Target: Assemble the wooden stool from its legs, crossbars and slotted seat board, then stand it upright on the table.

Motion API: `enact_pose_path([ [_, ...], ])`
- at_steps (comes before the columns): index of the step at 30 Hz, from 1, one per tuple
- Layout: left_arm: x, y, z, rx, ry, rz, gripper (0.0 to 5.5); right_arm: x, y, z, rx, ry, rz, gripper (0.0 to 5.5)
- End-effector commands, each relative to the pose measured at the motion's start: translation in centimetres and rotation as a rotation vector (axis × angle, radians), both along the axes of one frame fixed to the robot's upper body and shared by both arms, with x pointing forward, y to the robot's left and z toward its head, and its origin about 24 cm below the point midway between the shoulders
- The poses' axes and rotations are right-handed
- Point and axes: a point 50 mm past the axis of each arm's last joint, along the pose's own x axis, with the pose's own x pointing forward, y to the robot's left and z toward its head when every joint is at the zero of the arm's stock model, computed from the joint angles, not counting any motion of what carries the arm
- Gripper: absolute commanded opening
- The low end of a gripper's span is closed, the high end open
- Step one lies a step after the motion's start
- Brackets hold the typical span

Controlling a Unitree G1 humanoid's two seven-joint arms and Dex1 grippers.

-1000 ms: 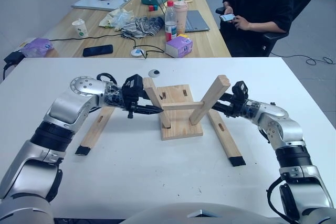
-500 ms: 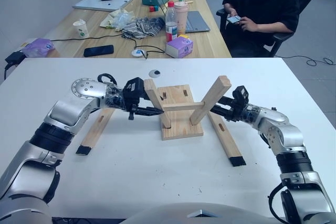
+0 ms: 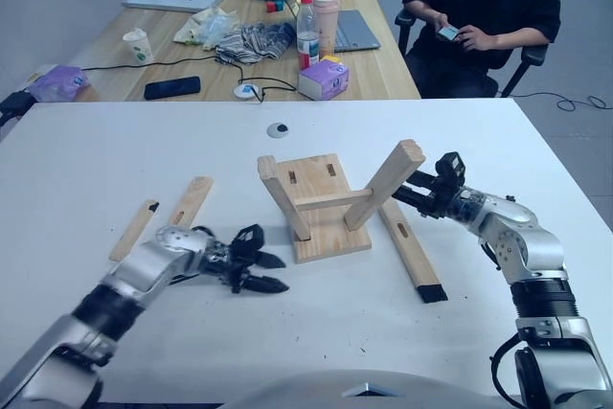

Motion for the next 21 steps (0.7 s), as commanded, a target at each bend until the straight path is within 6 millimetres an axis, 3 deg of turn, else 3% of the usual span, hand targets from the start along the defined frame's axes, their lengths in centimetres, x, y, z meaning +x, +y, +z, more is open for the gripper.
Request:
enact_pose_path([
  [1,0.7,1.8,2.4,0.073,-0.060,0.013,3.69,-0.8,-0.6,0.2,-0.028,-0.024,-0.030,2.95],
  [4,1.4,2.2,2.3,0.049,-0.110,0.112,4.03,-3.6,-2.1,-0.7,-0.121,0.034,0.015,2.95],
  [7,2.8,1.8,3.1,-0.087,-0.207,0.260,4.03,-6.1,-1.7,-1.2,-0.128,0.088,0.082,2.95],
  [10,3.0,1.5,3.7,-0.202,-0.237,0.355,4.03,-6.1,0.6,-1.5,-0.048,0.091,0.069,2.95],
  [15,3.0,1.3,3.1,-0.189,-0.247,0.381,4.03,-5.4,4.0,-3.2,0.020,0.112,0.006,2.95],
  [21,3.2,1.5,3.1,-0.189,-0.243,0.387,4.03,-5.3,5.8,-4.4,0.020,0.139,-0.013,2.95],
])
